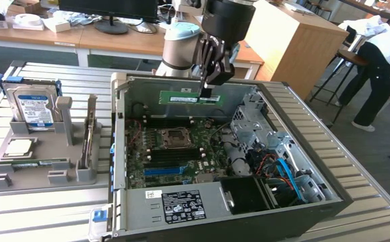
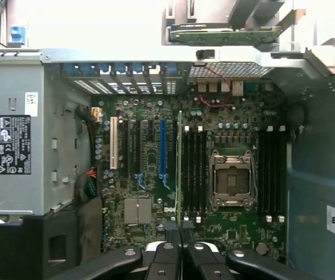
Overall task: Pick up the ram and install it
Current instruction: 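Pick up the ram and move it above insertion slot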
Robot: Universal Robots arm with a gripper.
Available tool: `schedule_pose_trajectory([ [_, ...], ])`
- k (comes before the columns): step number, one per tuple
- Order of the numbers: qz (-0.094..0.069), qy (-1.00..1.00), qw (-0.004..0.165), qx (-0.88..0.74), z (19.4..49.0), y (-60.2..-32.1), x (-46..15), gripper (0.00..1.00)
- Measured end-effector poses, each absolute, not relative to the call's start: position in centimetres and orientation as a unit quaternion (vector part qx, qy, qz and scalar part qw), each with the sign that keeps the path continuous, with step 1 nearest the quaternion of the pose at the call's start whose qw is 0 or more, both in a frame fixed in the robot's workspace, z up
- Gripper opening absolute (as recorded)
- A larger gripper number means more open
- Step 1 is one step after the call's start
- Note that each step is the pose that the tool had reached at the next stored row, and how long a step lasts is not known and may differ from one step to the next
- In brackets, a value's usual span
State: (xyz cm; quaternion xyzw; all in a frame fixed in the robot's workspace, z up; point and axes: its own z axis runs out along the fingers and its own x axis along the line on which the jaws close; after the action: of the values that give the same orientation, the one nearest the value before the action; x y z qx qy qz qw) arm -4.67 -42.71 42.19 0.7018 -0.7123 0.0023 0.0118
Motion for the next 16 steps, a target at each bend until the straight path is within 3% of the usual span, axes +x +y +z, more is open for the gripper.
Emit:
schedule_pose_trajectory([
  [16, 0.002, -0.712, 0.012, 0.702, 42.1, -40.9, -4.7, 0.11],
])
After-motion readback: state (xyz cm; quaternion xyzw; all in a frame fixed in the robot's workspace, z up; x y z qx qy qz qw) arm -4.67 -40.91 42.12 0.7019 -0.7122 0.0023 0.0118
